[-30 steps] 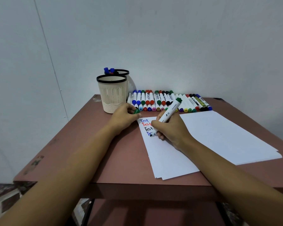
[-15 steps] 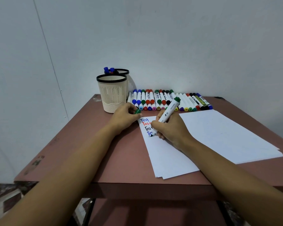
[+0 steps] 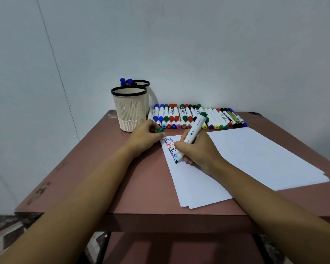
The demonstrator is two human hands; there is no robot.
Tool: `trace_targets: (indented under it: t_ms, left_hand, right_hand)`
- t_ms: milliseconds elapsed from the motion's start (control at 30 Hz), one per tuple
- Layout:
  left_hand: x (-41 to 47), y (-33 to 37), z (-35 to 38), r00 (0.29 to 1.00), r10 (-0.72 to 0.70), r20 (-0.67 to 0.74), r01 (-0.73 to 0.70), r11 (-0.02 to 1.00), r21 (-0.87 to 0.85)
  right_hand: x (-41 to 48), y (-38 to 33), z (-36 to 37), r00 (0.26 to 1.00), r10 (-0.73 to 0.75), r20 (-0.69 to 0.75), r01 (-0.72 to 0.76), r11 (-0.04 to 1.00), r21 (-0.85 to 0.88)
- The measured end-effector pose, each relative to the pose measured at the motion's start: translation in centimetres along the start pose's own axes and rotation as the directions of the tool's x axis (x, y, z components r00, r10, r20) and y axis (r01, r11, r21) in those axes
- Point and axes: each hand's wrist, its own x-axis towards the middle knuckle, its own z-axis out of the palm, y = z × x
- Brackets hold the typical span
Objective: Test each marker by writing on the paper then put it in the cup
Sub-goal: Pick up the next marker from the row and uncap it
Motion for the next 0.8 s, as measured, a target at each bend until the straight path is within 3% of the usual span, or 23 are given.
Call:
trace_targets:
  t_ms: [100,300,567,800]
  left_hand:
    - [0.06,-0.06,-0.02,1.0,-0.004,0.009,0.004,1.0,0.002]
    - [0.16,-0.09,0.01,1.0,0.002,0.012,-0.002,1.0,0.013]
    - [0.09,-0.05,-0.08,1.0,-0.007,0.019,0.007,1.0,0.013]
    - [0.21,-0.17,-0.02,1.0,-0.009,0.015,0.009,1.0,0.011]
  right_hand:
    - [0.2,0.05,-0.22,0.998,0.02,-0.059,-0.015,0.996,0.086]
    - [-0.1,0.09,0.11,0.998,-0.024,-0.066,0.022,0.999,-0.028]
    - [-0.1,0.1,-0.02,0.999,-0.034,-0.03,0.033,0.999,-0.036]
    - [-0.16,0.09,-0.09,0.989,-0.081,-0.126,0.076,0.996,-0.05]
